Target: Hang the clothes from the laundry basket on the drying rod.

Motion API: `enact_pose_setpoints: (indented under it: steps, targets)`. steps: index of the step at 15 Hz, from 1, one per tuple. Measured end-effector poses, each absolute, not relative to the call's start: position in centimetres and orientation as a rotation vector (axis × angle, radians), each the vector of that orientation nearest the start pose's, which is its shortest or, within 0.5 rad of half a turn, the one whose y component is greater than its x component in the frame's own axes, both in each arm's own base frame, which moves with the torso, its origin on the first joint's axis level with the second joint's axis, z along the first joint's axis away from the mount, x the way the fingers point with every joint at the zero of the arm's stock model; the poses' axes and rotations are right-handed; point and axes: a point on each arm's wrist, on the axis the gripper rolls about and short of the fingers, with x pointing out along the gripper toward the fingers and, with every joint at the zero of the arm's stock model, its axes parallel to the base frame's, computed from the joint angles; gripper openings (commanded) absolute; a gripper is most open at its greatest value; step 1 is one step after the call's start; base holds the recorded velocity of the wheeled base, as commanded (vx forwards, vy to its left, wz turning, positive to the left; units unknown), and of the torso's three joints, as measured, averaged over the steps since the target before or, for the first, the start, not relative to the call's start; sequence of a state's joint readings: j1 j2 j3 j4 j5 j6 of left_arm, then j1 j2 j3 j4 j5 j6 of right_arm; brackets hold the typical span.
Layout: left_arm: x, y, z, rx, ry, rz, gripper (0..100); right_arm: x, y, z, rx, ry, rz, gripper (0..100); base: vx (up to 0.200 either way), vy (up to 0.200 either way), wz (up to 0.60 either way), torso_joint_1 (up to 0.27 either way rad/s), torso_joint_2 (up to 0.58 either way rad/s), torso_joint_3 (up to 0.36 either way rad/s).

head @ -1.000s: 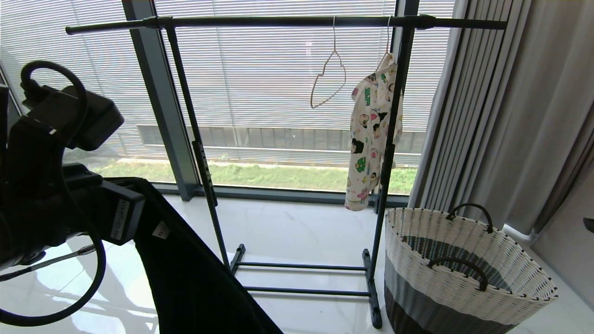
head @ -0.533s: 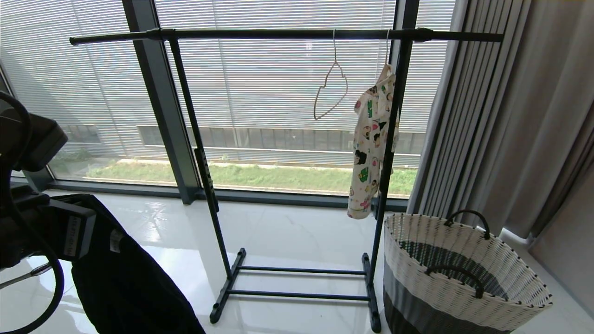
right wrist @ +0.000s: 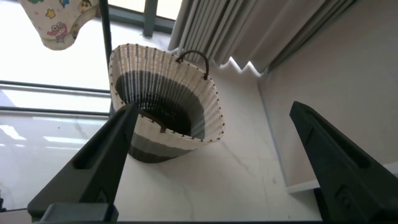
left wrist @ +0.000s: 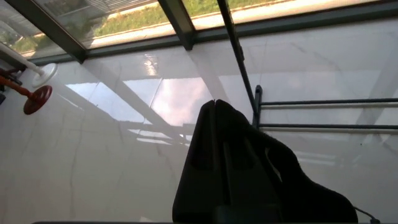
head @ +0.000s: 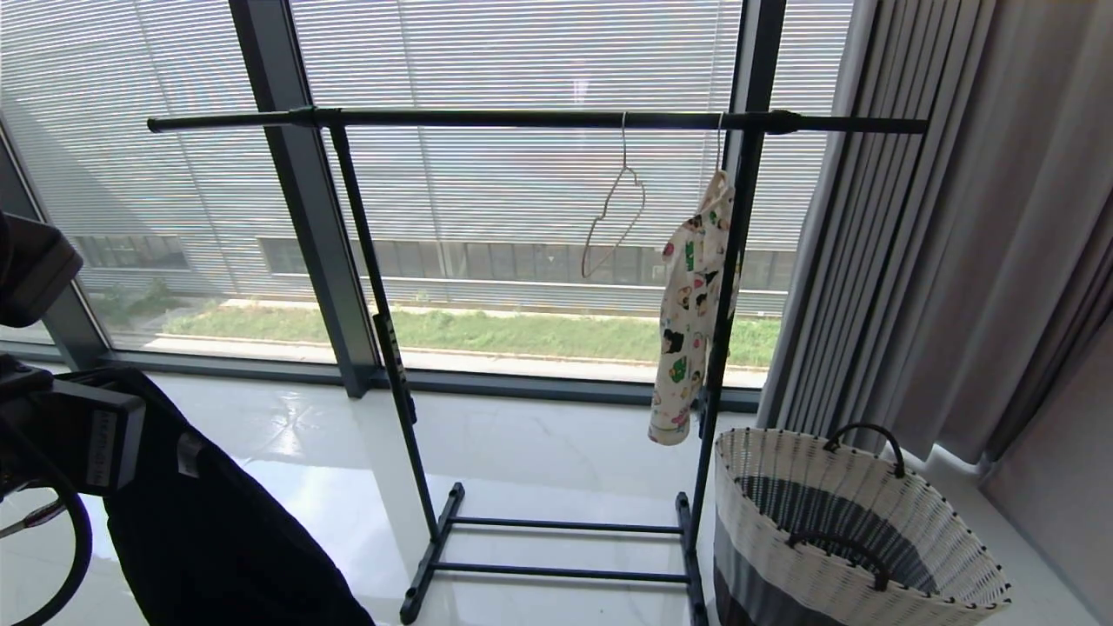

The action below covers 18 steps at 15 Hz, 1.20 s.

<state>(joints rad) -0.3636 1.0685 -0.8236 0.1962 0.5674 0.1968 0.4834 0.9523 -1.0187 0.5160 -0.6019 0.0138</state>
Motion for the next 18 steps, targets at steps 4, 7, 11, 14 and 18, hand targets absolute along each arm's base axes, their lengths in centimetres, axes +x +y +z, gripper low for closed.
enact_pose_setpoints:
  steps: [4,7,11,14,18]
  targets:
    - [12.7,-3.5,25.2,0.392,0.410,0.161,0,8.1,2.8,28.9,-0.215,0.377,-0.118,100,0.000,0.000,0.00,0.221,-0.49,-0.277]
    - [12.6,-3.5,25.2,0.391,0.408,0.161,0,8.1,2.8,28.9,-0.215,0.378,-0.118,100,0.000,0.000,0.00,0.232,-0.51,-0.290]
    - [12.6,-3.5,25.2,0.392,0.408,0.161,0,8.2,2.9,28.5,-0.217,0.376,-0.114,100,0.000,0.000,0.00,0.116,-0.24,-0.126]
    - [12.6,-3.5,25.2,0.394,0.409,0.161,0,8.4,3.0,28.1,-0.200,0.345,-0.106,100,0.000,0.200,0.00,0.014,-0.03,-0.010]
    - [12.6,-3.5,25.0,0.396,0.415,0.161,0,8.5,3.1,27.6,-0.202,0.349,-0.095,100,0.000,0.200,0.00,0.008,0.00,-0.005]
